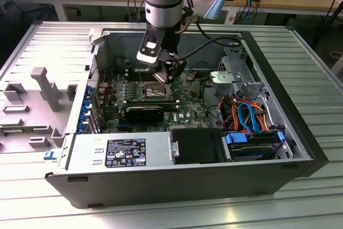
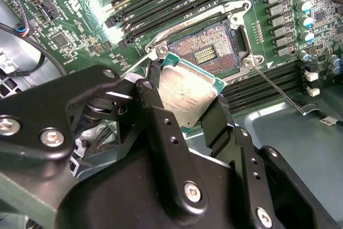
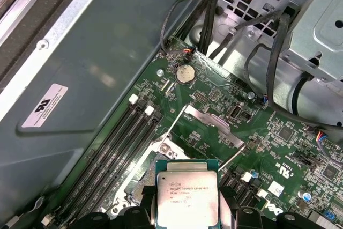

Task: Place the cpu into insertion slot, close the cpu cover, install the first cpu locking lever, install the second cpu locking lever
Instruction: 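Place the cpu into insertion slot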

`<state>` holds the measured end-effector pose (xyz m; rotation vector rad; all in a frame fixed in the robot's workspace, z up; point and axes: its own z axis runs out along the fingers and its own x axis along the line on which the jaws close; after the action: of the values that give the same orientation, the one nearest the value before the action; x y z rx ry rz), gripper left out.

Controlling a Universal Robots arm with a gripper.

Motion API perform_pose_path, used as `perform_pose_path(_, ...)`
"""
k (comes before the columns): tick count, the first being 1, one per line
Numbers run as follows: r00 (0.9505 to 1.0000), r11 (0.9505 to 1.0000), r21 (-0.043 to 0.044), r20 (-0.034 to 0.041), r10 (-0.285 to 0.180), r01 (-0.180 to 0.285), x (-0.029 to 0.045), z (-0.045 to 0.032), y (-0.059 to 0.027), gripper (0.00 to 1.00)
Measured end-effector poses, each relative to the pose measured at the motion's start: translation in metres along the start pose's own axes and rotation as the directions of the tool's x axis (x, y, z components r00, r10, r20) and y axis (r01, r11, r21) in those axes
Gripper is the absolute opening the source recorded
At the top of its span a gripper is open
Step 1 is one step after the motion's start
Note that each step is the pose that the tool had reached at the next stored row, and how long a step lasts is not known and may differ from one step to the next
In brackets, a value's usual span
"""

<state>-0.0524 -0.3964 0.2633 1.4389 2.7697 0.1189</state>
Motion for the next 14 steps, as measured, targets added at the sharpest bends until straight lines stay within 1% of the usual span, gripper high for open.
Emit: perform_pose_path(14, 0.9999, 0.9999, -0.0003, 0.0011, 0.014, -0.014, 0.0, 0.0004, 0.0, 0.55)
